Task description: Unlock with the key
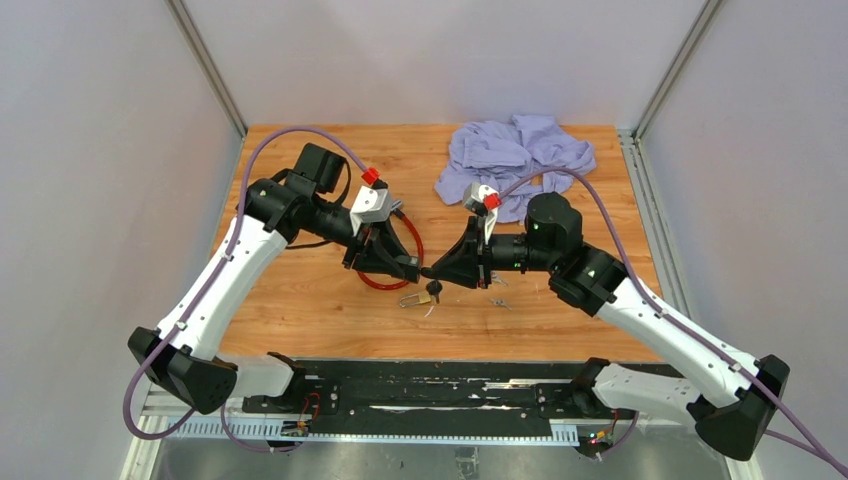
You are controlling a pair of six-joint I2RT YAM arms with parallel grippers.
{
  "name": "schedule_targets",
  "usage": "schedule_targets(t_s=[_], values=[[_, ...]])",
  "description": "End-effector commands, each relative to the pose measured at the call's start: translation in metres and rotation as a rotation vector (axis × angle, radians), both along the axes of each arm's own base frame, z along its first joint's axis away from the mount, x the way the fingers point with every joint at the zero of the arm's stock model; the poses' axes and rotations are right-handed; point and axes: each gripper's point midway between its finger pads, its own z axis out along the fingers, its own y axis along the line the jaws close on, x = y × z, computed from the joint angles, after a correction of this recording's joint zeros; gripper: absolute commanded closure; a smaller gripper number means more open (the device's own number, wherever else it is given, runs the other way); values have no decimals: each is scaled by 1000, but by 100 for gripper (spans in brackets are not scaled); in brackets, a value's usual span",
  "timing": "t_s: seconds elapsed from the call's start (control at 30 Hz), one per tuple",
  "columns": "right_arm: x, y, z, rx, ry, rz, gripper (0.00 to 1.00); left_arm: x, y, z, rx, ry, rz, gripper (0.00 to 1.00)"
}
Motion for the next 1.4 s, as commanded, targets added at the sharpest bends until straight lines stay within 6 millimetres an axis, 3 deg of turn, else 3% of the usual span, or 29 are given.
schedule_targets(t_s=[0.0,0.13,0.43,0.67,0.87,1.07,1.27,1.3,1.37], values=[[-2,2,14,13,17,43,88,-11,-2,17,-70,-30,-36,100],[0,5,6,-10,54,45,99,-10,-2,18,-70,-32,-35,99],[9,11,-3,-5,143,-12,99,-3,-1,19,-55,-84,-18,100],[19,19,-10,-2,290,-86,99,22,-3,32,-48,-250,49,100],[22,21,-11,31,408,-111,99,54,-8,50,-130,-388,216,100],[28,18,-14,82,573,-80,99,56,-7,44,-109,-397,208,100],[18,18,-2,110,559,13,99,46,-7,37,-109,-324,195,100],[16,17,0,112,540,28,96,45,-7,36,-106,-305,197,100],[12,12,5,109,470,39,81,42,-8,33,-102,-257,199,100]])
